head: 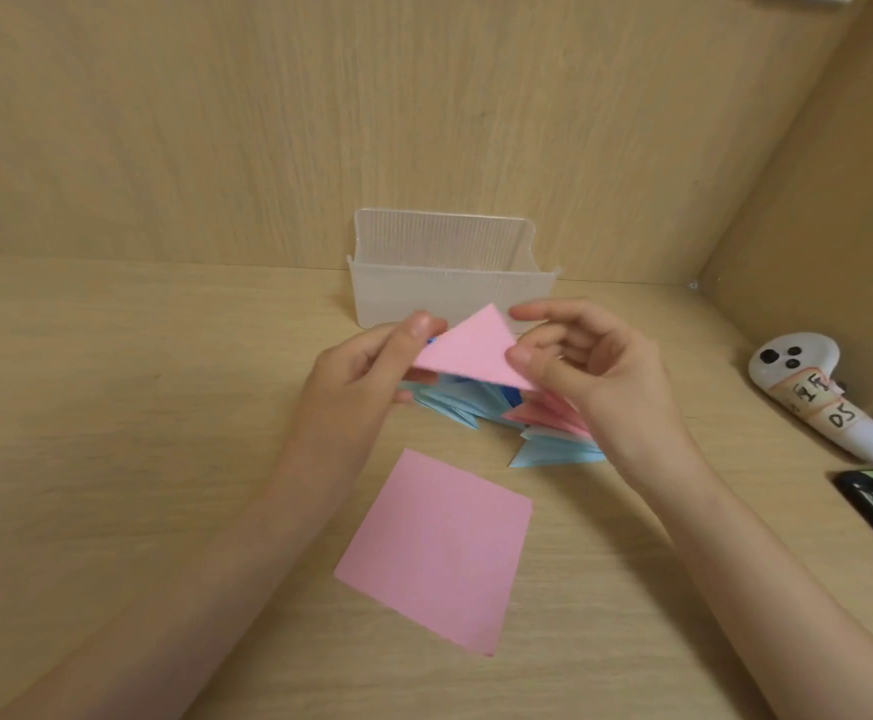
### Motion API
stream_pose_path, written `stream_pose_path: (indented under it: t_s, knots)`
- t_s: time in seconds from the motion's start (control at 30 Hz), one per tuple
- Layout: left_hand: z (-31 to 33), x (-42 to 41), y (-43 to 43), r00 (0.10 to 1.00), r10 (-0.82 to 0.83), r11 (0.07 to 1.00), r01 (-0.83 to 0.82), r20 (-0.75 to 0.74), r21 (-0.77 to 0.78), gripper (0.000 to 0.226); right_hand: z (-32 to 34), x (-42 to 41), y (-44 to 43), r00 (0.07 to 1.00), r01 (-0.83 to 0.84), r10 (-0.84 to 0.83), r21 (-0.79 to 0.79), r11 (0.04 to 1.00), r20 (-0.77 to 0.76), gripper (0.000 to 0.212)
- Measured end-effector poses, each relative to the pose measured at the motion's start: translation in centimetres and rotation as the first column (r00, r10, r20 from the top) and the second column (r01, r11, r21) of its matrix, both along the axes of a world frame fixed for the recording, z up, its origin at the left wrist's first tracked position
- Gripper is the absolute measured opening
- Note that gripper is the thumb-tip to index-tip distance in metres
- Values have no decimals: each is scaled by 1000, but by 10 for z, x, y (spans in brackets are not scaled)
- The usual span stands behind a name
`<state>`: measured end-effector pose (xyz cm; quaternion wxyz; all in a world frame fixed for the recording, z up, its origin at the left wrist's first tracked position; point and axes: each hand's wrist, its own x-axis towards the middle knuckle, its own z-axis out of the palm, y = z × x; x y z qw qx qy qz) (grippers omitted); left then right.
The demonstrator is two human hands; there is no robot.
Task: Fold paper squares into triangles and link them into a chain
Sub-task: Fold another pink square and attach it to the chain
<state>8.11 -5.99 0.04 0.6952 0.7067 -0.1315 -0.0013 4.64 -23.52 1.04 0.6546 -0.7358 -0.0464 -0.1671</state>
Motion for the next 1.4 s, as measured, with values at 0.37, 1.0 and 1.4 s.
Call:
stream_pose_path:
  t_s: [0.37,1.0,1.4]
  knots:
    - [-21,5,15,934,-354,573,250,-39,781,66,-20,16,-18,945,308,-318,-113,945,-80,21]
    - [-29,9,13,907,-413,641,228,79,733,47,-26,16,-12,917,391,-398,-289,874,35,17]
    - [-24,5,11,901,-434,560,260,11,786,31,-15,0,7,975,203,-171,-265,943,141,18]
